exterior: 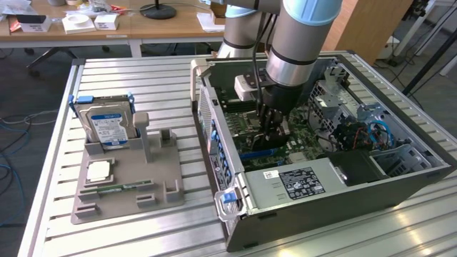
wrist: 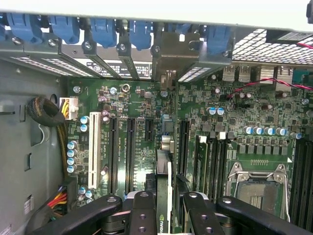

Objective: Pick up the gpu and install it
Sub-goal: 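Insert the gpu into the slot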

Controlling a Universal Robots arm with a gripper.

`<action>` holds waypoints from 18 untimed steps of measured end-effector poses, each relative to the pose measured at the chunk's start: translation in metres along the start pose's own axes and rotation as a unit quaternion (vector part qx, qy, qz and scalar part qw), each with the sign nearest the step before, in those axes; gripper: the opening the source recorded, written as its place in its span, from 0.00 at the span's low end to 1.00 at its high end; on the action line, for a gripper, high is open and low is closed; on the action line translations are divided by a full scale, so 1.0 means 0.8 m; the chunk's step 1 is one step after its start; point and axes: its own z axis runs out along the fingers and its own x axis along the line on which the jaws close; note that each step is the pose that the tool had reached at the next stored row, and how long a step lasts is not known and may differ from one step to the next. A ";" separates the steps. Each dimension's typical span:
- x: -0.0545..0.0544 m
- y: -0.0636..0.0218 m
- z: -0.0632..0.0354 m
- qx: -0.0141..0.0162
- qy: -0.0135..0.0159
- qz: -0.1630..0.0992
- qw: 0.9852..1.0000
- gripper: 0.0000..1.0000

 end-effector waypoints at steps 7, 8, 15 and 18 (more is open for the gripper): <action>0.000 0.000 0.001 0.000 0.000 0.000 1.000 0.26; 0.000 0.000 0.002 0.000 0.000 0.000 1.000 0.26; 0.000 0.000 0.003 0.000 0.000 0.000 1.000 0.26; 0.000 0.000 0.003 0.000 0.000 0.000 1.000 0.26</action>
